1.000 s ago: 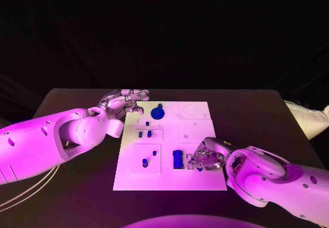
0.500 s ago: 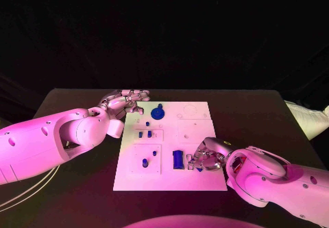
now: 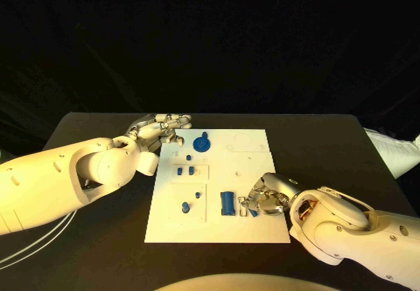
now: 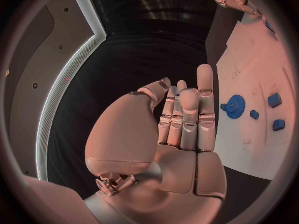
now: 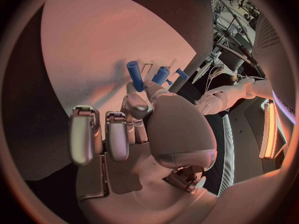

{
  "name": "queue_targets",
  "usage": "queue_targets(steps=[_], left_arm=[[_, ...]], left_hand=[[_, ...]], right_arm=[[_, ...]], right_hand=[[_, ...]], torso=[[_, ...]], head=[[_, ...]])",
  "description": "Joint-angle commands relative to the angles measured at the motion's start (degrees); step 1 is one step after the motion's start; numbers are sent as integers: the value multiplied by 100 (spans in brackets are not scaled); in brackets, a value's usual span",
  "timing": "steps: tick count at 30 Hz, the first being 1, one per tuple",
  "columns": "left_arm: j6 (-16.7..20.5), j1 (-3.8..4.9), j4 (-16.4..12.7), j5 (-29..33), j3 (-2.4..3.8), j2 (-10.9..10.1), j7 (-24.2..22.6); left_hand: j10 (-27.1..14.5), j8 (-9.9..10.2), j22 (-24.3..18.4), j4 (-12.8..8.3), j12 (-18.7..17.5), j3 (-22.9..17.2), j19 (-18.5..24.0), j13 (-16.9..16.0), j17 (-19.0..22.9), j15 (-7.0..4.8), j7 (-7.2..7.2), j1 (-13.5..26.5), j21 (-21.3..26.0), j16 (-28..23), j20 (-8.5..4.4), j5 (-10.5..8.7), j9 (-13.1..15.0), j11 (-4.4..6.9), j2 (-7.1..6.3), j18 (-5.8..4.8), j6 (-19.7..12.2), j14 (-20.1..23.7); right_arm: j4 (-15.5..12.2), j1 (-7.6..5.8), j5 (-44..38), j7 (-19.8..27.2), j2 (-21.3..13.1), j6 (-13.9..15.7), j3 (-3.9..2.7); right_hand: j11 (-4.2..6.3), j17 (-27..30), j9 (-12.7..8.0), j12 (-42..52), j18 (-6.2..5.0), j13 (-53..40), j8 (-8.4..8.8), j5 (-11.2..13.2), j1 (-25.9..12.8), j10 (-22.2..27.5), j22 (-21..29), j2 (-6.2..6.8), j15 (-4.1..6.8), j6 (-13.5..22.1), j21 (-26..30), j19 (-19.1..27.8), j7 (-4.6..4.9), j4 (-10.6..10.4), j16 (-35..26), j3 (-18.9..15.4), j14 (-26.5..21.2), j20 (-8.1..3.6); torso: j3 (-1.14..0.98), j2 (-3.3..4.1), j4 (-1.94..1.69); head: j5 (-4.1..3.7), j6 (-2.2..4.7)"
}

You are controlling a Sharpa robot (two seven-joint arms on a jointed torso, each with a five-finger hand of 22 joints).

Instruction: Assemble the parts on the task board

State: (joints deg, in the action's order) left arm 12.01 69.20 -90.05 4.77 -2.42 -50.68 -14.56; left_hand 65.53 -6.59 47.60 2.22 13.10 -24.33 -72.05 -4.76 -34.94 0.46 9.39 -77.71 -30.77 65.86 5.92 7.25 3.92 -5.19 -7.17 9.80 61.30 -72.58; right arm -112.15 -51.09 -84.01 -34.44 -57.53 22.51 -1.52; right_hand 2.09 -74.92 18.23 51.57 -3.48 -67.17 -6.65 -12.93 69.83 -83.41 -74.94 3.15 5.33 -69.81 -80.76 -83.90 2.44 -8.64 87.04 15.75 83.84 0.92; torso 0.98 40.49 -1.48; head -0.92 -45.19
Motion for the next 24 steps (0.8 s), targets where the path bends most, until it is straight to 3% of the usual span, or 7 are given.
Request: queue_targets(steps=[1, 15, 24], left_arm=[[-119, 3, -7, -9, 3, 12, -7], [-157, 3, -6, -11, 2, 22, 39], [-171, 3, -16, -13, 2, 26, 64]], left_hand=[[-23, -34, -7, 2, 39, 5, -34, 6, 5, -6, 7, 6, 39, 16, 14, 29, -7, 1, 6, 62, -43, 32], [-28, -36, -10, -4, 45, -2, -34, 7, 29, -6, 7, -5, 42, 9, 14, 31, -6, 1, 12, 63, -43, 41], [-28, -36, -10, -4, 45, -2, -34, 7, 29, -6, 7, -5, 42, 9, 14, 31, -6, 1, 12, 63, -43, 41]], right_arm=[[-26, 4, 160, 2, -16, 192, -3], [65, -46, 971, -52, -16, 76, -21], [204, -95, 1103, -93, 102, -112, -21]], right_hand=[[10, -1172, 37, 60, 45, -23, -20, 40, 91, -45, -168, -124, 41, -60, -40, -116, -32, 29, 37, 9, 548, -47], [15, -1202, 48, 160, 53, -89, -34, 28, 79, -84, -204, -158, 48, -83, -65, -131, -35, 14, 60, 10, 554, -57], [16, -1216, 65, 186, 55, -127, -50, 14, -115, -109, -217, -83, 49, -107, -74, -136, -38, -89, 72, -146, 557, -63]], torso=[[4, -4, -3], [13, -3, -12], [14, -2, -3]], head=[[6, -6], [16, -4], [27, -3]])
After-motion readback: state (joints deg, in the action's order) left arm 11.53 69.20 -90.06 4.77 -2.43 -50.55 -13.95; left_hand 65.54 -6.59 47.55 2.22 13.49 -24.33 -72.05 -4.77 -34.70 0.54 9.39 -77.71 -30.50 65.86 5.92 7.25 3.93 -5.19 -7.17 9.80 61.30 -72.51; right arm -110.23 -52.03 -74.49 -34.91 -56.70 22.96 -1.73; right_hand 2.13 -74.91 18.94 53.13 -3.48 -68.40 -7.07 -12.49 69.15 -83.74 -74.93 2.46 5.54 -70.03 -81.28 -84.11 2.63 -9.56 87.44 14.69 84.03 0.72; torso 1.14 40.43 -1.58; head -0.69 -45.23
